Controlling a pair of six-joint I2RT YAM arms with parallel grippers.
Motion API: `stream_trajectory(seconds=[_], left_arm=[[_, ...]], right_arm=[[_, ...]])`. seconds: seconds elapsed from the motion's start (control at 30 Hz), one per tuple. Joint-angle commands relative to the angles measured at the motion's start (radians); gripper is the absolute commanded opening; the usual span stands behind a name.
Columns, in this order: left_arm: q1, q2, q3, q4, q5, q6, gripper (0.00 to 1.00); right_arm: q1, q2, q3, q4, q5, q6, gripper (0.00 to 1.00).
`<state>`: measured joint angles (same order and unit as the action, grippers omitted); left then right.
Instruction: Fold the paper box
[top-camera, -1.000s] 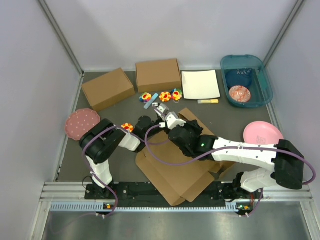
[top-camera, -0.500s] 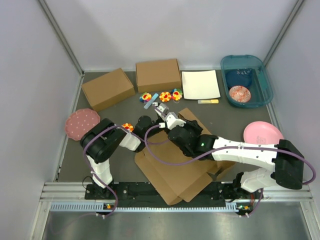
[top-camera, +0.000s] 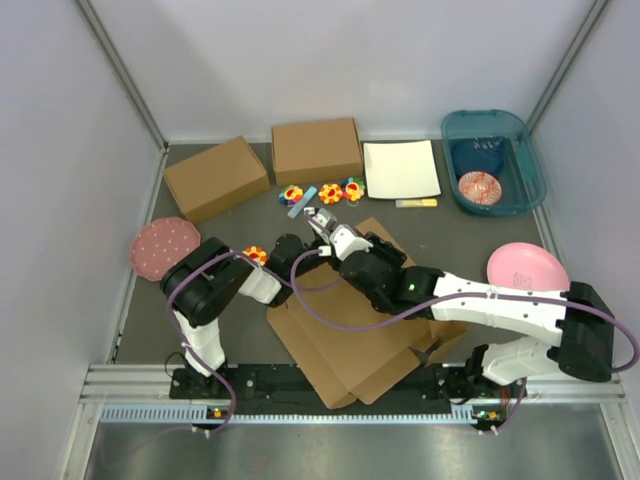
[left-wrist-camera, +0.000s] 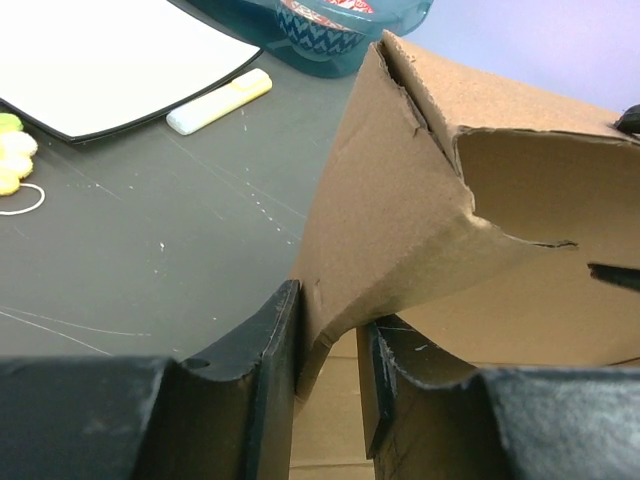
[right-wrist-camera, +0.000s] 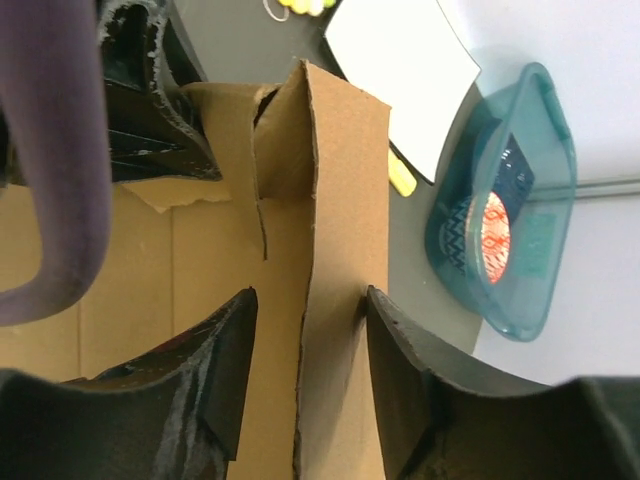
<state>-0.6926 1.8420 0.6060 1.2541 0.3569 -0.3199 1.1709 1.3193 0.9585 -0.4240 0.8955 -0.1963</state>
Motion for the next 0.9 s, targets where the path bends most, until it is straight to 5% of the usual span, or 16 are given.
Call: stream_trajectory(seconds=[0.0, 0.57, 0.87], left_arm=[[-0.03, -0.027, -0.015, 0.415, -0.002, -0.018, 0.24], [-0.048, -0.035, -0.025, 0.415, -0.03, 0.005, 0.21], [-0.068, -0.036, -0.037, 0.415, -0.041, 0.03, 0.21]], right_arm=[[0.032, -0.058, 0.06, -0.015, -0.178, 0.083, 0.49], [0.029, -0.207, 0.112, -0.045, -0.135, 0.121, 0.55], [-0.1, -0.239, 0.106, 0.007, -0.113, 0.211, 0.41]])
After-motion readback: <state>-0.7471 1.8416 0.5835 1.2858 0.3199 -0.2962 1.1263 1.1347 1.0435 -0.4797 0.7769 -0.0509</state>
